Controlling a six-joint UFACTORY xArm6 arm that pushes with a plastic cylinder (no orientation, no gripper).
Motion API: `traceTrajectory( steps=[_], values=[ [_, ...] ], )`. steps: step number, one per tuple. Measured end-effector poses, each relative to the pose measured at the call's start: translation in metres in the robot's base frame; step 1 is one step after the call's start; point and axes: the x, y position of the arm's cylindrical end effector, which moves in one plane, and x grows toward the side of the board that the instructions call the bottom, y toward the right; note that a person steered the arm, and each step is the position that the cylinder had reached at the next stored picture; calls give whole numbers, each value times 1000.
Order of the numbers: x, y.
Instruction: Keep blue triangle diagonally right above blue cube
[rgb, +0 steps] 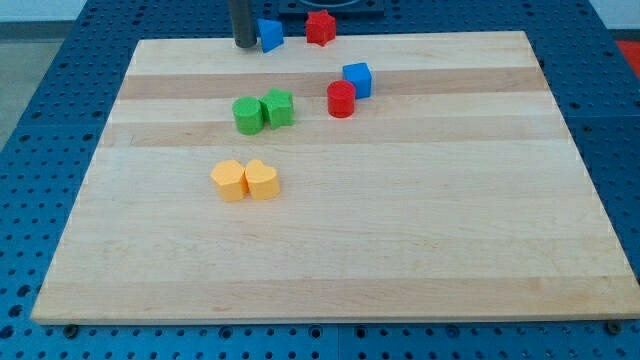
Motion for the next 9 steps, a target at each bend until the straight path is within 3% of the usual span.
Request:
traceTrajectory(
  steps=[2, 4, 5, 7, 9],
  values=[
    [-6, -37],
    [28, 107],
    [28, 55],
    [-5, -151],
    [-6, -123]
  ],
)
